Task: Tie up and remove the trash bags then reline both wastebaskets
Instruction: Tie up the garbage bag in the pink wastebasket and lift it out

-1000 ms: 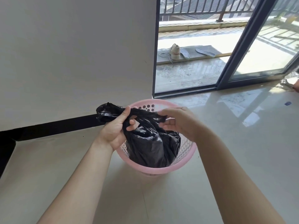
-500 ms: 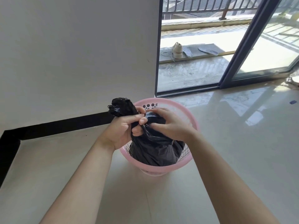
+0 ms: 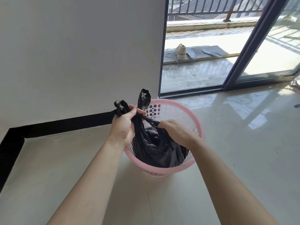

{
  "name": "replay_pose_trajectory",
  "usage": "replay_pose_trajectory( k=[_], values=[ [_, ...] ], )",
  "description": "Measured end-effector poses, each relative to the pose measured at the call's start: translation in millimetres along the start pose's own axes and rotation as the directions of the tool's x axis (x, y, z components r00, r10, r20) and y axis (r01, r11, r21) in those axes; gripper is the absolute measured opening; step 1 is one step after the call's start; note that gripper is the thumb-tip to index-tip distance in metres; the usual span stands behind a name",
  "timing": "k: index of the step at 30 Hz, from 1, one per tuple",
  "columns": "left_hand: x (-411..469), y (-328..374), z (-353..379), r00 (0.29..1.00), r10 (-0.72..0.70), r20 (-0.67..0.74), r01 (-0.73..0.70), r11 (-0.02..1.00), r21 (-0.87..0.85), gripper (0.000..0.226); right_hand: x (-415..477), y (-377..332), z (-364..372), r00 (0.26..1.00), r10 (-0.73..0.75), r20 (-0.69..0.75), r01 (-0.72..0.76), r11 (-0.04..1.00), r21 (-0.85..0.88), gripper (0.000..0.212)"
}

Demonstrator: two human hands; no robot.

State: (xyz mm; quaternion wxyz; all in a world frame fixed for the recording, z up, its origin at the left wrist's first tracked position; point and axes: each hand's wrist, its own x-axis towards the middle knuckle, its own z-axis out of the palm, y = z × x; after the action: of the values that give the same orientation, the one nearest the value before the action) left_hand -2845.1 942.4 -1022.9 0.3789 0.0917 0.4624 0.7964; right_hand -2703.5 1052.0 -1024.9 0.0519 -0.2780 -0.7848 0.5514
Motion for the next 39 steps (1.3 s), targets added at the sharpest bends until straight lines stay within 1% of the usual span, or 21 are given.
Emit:
replay_pose_trajectory(
  k=[2, 4, 7, 10, 13, 14, 15, 17, 18, 19, 20, 21, 22, 23, 25, 27, 29, 31, 34, 36, 39],
  values=[
    [-2, -1, 0, 0.996, -0.065, 0.054, 0.071, 0.989, -0.126, 0.022, -1, 4, 2, 0.998, 0.056, 0.019, -0.057, 0.998, 0.008, 0.026],
    [-4, -1, -1, 0.991, -0.095, 0.090, 0.106, 0.986, -0.126, 0.023, 0, 12, 3, 0.993, 0.098, 0.071, -0.103, 0.992, 0.067, 0.029],
    [-7, 1, -2, 0.988, -0.104, 0.113, 0.113, 0.991, -0.078, 0.022, 0, 15, 2, 0.988, 0.136, 0.075, -0.152, 0.946, 0.285, 0.058],
    [-13, 4, 3, 0.970, -0.147, 0.194, 0.152, 0.988, -0.014, 0.020, 1, 6, 1, 0.997, 0.073, -0.013, -0.058, 0.883, 0.466, 0.069],
    [-20, -3, 9, 0.951, -0.214, 0.223, 0.193, 0.975, 0.111, 0.024, 2, -6, 0, 0.993, 0.014, -0.119, 0.060, 0.798, 0.599, 0.049],
    [-21, -5, 11, 0.955, -0.214, 0.204, 0.193, 0.974, 0.120, 0.028, 2, -10, -1, 0.983, 0.035, -0.182, 0.101, 0.724, 0.682, 0.040],
    [-22, -6, 13, 0.964, -0.200, 0.176, 0.186, 0.978, 0.094, 0.034, 1, -15, -2, 0.969, 0.091, -0.231, 0.132, 0.601, 0.788, 0.034],
    [-22, -5, 19, 0.976, -0.168, 0.139, 0.182, 0.979, -0.090, 0.042, 0, -21, -5, 0.945, 0.198, -0.260, 0.212, 0.232, 0.949, 0.036],
    [-21, -3, 23, 0.978, -0.163, 0.128, 0.187, 0.959, -0.214, 0.044, 0, -22, -7, 0.939, 0.219, -0.266, 0.262, 0.050, 0.964, 0.037],
    [-19, -2, 26, 0.981, -0.159, 0.108, 0.186, 0.927, -0.326, 0.046, 1, -22, -8, 0.932, 0.237, -0.274, 0.300, -0.080, 0.951, 0.038],
    [-17, -1, 28, 0.985, -0.154, 0.074, 0.171, 0.894, -0.415, 0.048, 1, -22, -9, 0.923, 0.267, -0.277, 0.320, -0.136, 0.937, 0.040],
    [-14, 0, 29, 0.988, -0.152, 0.027, 0.146, 0.868, -0.475, 0.050, 1, -21, -10, 0.913, 0.306, -0.271, 0.326, -0.143, 0.935, 0.041],
    [-12, 1, 29, 0.986, -0.163, -0.024, 0.128, 0.850, -0.512, 0.052, 1, -20, -12, 0.897, 0.348, -0.272, 0.325, -0.104, 0.940, 0.042],
    [-9, 1, 26, 0.980, -0.179, -0.086, 0.111, 0.850, -0.514, 0.053, -1, -16, -14, 0.872, 0.393, -0.291, 0.326, -0.024, 0.945, 0.043],
    [-5, 5, 14, 0.954, -0.181, -0.240, 0.068, 0.908, -0.414, 0.053, -5, -5, -26, 0.799, 0.479, -0.362, 0.332, 0.151, 0.931, 0.044],
    [-1, 9, -2, 0.924, -0.143, -0.354, 0.044, 0.961, -0.273, 0.050, -8, 10, -44, 0.704, 0.564, -0.430, 0.363, 0.234, 0.902, 0.037],
    [1, 11, -14, 0.927, -0.108, -0.359, 0.039, 0.980, -0.195, 0.049, -12, 20, -60, 0.621, 0.615, -0.486, 0.399, 0.285, 0.871, 0.031],
    [1, 12, -17, 0.944, -0.065, -0.323, 0.026, 0.992, -0.124, 0.048, -14, 24, -69, 0.572, 0.631, -0.524, 0.394, 0.349, 0.850, 0.029],
    [-2, 10, -14, 0.952, -0.020, -0.307, 0.007, 0.999, -0.043, 0.047, -13, 25, -66, 0.539, 0.636, -0.552, 0.353, 0.424, 0.834, 0.027],
    [-4, 8, -14, 0.957, 0.000, -0.289, 0.010, 0.999, 0.031, 0.045, -13, 26, -62, 0.535, 0.588, -0.607, 0.278, 0.556, 0.783, 0.027],
    [-8, 9, -7, 0.982, 0.004, -0.186, 0.008, 0.998, 0.062, 0.039, -12, 18, -58, 0.635, 0.417, -0.650, 0.170, 0.746, 0.644, 0.034]
  ],
)
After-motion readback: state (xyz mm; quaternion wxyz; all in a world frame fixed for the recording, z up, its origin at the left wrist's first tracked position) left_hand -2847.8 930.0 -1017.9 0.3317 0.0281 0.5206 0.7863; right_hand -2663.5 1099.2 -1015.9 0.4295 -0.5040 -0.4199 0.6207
